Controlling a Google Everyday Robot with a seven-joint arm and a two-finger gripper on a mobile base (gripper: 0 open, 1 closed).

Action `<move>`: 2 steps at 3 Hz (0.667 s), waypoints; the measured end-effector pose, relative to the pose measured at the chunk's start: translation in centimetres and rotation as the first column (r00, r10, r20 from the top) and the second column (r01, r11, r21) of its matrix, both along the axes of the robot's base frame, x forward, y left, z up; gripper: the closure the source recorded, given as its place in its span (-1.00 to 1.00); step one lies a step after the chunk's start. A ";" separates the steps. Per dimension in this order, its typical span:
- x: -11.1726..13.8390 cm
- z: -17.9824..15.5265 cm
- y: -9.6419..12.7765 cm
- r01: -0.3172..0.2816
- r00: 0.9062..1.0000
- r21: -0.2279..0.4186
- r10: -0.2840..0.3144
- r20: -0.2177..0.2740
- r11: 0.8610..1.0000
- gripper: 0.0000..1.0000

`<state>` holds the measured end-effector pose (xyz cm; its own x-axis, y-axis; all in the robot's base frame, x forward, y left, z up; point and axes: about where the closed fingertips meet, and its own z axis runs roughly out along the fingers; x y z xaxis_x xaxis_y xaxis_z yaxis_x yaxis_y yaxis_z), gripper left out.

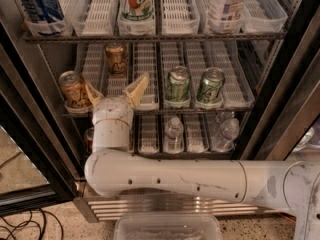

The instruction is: Pick orange can from middle shelf of fridge

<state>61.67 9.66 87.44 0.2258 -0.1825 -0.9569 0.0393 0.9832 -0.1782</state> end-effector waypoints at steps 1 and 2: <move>1.6 0.3 0.6 -0.055 0.998 0.029 0.056 -0.035 0.998 -0.84; 2.8 1.0 0.9 -0.101 0.992 0.041 0.103 -0.071 0.994 -0.84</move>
Offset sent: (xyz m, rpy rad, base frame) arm 0.0408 0.0134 0.0176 0.0474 0.1206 0.1640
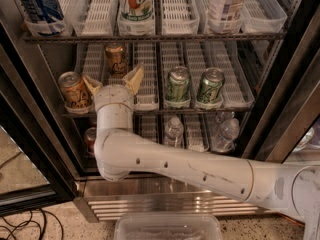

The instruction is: Pick orange can from middle shelf of fridge

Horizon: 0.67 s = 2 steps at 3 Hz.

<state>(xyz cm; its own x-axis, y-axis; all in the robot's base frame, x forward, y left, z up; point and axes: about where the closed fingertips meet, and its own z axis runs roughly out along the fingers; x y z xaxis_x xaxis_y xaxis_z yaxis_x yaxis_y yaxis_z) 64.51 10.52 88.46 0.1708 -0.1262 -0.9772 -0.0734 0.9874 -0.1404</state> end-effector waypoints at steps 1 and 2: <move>0.8 0.5 -0.2 -0.007 1.000 -0.009 0.007 -0.029 1.000 -0.82; 1.7 0.6 -0.1 -0.002 0.999 -0.016 0.002 -0.053 1.000 -0.82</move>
Offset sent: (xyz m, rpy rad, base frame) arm 0.0273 0.0003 0.0076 -0.0252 0.0804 -0.0016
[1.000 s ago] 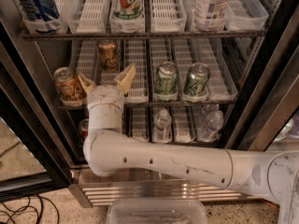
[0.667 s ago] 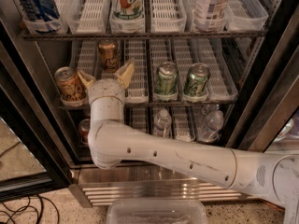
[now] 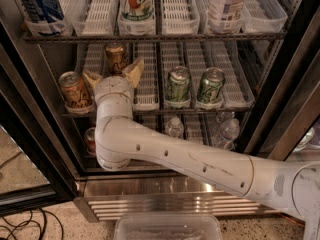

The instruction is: Pick orange can from middle shelf of fridge

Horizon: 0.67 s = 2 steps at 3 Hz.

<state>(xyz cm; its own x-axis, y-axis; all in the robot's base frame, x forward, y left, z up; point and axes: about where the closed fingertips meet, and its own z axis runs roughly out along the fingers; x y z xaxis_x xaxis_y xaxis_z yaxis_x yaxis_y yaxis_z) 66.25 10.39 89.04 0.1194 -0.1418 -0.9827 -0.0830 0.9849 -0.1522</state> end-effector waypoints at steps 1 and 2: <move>1.1 -0.1 0.7 -0.003 1.000 -0.001 0.003 -0.018 1.000 -0.80; 2.4 -0.5 1.9 -0.017 1.000 0.002 0.017 -0.027 1.000 -0.70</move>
Offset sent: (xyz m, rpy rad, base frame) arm 0.0360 0.0325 -0.0084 0.0024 0.0349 0.0354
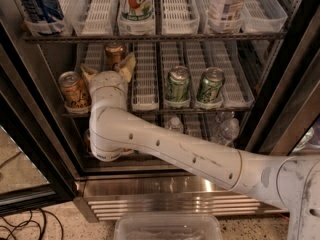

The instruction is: Pick orange can from middle shelf of fridge

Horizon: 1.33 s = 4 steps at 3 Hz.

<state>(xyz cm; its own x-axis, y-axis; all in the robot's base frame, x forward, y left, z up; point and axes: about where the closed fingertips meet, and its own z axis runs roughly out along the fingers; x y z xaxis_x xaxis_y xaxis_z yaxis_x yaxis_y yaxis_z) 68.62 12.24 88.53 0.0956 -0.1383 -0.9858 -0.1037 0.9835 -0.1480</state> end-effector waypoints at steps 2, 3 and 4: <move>2.2 -1.0 0.8 0.000 1.000 0.027 0.000 0.017 1.000 -0.70; 3.3 -1.1 0.8 0.007 0.999 0.027 -0.008 0.039 1.000 -0.64; 4.3 -0.8 0.8 0.003 0.998 0.023 -0.004 0.063 1.000 -0.60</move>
Offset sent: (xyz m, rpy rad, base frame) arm 0.0336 0.0099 -0.0156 0.0469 -0.0333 -0.0054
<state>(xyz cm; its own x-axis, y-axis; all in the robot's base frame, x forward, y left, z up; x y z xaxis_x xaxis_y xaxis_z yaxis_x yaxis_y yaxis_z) 72.94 13.01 87.71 0.1569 -0.1162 -0.9808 -0.0916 0.9871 -0.1316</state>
